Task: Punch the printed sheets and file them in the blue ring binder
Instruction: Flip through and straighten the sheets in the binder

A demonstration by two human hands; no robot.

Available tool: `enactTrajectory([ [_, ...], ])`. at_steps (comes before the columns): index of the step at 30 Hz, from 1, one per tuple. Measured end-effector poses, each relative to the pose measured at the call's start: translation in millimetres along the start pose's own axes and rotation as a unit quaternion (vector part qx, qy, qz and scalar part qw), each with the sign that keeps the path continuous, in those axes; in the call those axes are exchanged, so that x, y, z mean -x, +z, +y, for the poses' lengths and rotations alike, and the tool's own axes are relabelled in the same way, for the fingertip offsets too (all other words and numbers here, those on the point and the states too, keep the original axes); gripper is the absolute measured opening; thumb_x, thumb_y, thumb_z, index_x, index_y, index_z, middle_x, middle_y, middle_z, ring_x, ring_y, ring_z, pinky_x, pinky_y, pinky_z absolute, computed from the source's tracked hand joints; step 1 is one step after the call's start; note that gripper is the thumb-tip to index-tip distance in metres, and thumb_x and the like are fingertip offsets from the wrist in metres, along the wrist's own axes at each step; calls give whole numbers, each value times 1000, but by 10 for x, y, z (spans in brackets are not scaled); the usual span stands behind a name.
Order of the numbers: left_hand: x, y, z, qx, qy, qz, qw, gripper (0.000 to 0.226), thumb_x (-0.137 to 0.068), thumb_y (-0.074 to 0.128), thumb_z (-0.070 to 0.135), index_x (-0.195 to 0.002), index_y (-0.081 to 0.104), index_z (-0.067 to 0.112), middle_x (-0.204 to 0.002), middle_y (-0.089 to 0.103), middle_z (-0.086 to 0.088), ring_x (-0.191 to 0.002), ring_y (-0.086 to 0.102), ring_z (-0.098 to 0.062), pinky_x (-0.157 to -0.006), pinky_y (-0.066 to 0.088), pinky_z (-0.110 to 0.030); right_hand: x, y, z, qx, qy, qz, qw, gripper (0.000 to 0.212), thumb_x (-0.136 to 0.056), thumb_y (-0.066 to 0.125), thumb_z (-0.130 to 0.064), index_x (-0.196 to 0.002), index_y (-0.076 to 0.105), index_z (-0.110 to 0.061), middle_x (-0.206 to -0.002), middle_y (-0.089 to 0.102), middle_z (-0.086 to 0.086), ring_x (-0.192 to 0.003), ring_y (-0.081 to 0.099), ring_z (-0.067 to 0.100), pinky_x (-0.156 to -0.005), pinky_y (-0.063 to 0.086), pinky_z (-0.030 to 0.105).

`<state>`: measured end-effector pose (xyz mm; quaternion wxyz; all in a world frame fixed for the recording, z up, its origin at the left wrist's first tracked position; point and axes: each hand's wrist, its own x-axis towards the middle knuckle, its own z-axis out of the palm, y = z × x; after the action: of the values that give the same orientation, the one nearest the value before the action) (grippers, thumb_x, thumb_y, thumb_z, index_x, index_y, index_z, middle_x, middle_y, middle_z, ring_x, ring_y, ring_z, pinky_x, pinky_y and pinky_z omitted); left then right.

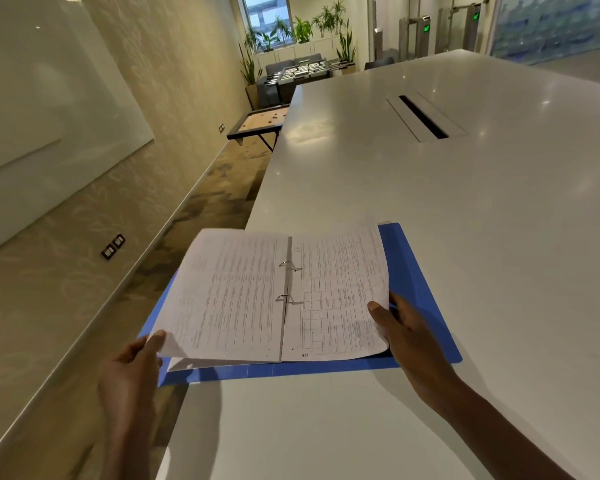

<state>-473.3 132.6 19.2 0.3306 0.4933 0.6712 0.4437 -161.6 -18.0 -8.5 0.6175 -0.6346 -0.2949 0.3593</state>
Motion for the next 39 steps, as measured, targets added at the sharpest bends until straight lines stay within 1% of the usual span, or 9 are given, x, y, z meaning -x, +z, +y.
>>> enactTrajectory([
  [4,-18,58,-112,-64,27,5,998,18,-89,67,28,-99,73,13,-93,72,-14,-80,63,-29,-70,48,-38,-1,-9,-1,-8,1,-5,1000,27,-95,53,-31,-121,49,-34,-105,62,-21,-90,66,8,-61,56,18],
  [8,-10,211,-112,-136,24,29,990,41,-80,76,29,-116,65,12,-115,69,-10,-95,64,-29,-91,50,-46,7,-9,-13,-5,1,0,1000,22,-95,53,-30,-115,48,-38,-102,62,-20,-86,67,7,-58,55,17],
  [11,77,307,24,-117,65,47,990,41,-76,74,43,-112,68,22,-112,71,1,-97,66,-22,-90,53,-48,8,-5,-11,7,3,4,1000,26,-94,53,-33,-120,49,-36,-107,63,-18,-89,67,8,-62,57,19],
  [18,495,728,559,-66,149,-88,983,17,-86,73,29,-98,75,17,-90,71,5,-76,61,-1,-68,43,-15,8,-8,-15,27,-5,-9,1000,35,-91,55,-36,-125,47,-33,-111,63,-15,-91,67,6,-60,55,17],
  [24,836,1151,721,-27,141,-228,963,8,-86,71,30,-85,77,24,-78,74,14,-71,69,-4,-66,47,-19,25,39,-2,67,-30,-26,997,48,-88,60,-38,-132,41,-32,-113,64,-14,-88,68,0,-62,55,15],
  [30,1124,1422,853,-7,130,-332,934,23,-86,71,35,-97,77,16,-84,76,7,-72,70,1,-55,48,-6,59,73,24,149,-48,-25,987,77,-76,60,-56,-143,32,-30,-130,55,-10,-107,63,14,-83,58,34],
  [32,1180,1487,869,-10,115,-351,929,26,-83,74,33,-100,76,14,-87,77,4,-74,72,-4,-57,50,-8,65,110,9,202,-65,-19,977,78,-77,58,-54,-144,29,-26,-137,50,-7,-117,56,16,-96,51,32],
  [35,1233,1550,847,-22,102,-357,928,25,-82,76,27,-103,75,14,-94,76,-1,-79,71,-9,-60,50,-8,65,163,-6,235,-76,-8,969,71,-83,60,-42,-143,30,-21,-138,50,-3,-120,55,18,-98,45,27],
  [39,1242,1597,808,-11,77,-345,935,21,-82,77,20,-100,75,12,-99,74,-4,-89,71,-18,-64,52,-11,73,163,-5,235,-79,-7,969,71,-83,60,-41,-143,30,-21,-139,49,-3,-121,54,17,-98,45,28],
])
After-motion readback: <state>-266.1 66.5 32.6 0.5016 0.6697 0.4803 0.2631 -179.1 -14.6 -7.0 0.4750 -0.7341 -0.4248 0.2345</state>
